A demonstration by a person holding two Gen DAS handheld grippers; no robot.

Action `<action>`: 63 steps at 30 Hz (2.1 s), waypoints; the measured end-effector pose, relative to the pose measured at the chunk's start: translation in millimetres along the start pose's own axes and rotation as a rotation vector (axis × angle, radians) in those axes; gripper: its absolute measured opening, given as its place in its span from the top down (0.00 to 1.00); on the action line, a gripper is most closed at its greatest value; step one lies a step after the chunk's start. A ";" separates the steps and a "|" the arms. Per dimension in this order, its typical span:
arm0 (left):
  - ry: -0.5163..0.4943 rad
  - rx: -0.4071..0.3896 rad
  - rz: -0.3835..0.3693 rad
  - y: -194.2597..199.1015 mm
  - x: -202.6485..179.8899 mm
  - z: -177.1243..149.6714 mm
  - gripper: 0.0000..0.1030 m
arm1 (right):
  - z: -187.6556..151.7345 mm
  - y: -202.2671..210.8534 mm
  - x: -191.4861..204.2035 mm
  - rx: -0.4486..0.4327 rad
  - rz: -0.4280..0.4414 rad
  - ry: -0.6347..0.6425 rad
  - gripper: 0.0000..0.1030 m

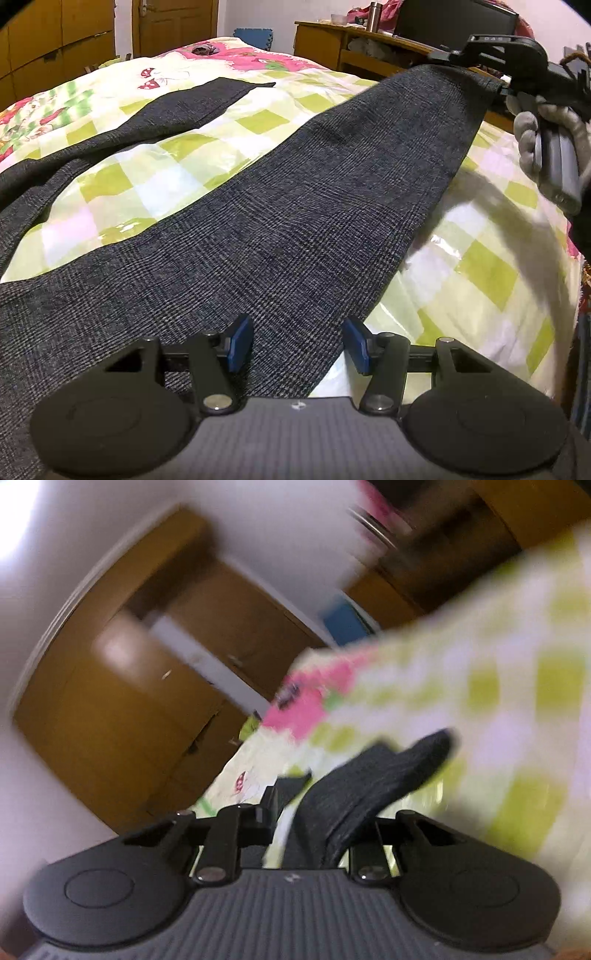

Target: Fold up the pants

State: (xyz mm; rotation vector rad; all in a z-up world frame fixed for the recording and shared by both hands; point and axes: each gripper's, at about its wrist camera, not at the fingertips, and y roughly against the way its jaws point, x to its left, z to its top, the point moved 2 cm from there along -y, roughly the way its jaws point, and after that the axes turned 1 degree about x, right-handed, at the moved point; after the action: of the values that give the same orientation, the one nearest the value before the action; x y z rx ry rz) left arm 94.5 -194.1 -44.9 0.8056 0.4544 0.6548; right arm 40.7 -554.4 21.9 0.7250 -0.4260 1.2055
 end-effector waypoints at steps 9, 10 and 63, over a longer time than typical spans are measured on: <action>0.005 -0.011 -0.024 -0.1 -5.1 2.3 0.35 | -2.0 -6.0 -36.6 0.048 -0.430 0.126 0.64; 0.006 -0.014 -0.019 1.3 -4.3 2.1 0.35 | -3.7 -5.8 -25.8 0.030 -0.415 0.175 0.64; 0.300 0.005 0.454 184.4 411.8 -71.4 0.23 | -334.6 -263.5 440.8 0.817 0.646 1.387 0.36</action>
State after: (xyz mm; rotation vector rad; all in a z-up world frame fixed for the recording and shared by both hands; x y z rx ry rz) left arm 279.8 220.7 2.4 0.8259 0.5490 1.2068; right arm 405.2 -62.1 0.3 0.2356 1.1291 2.1990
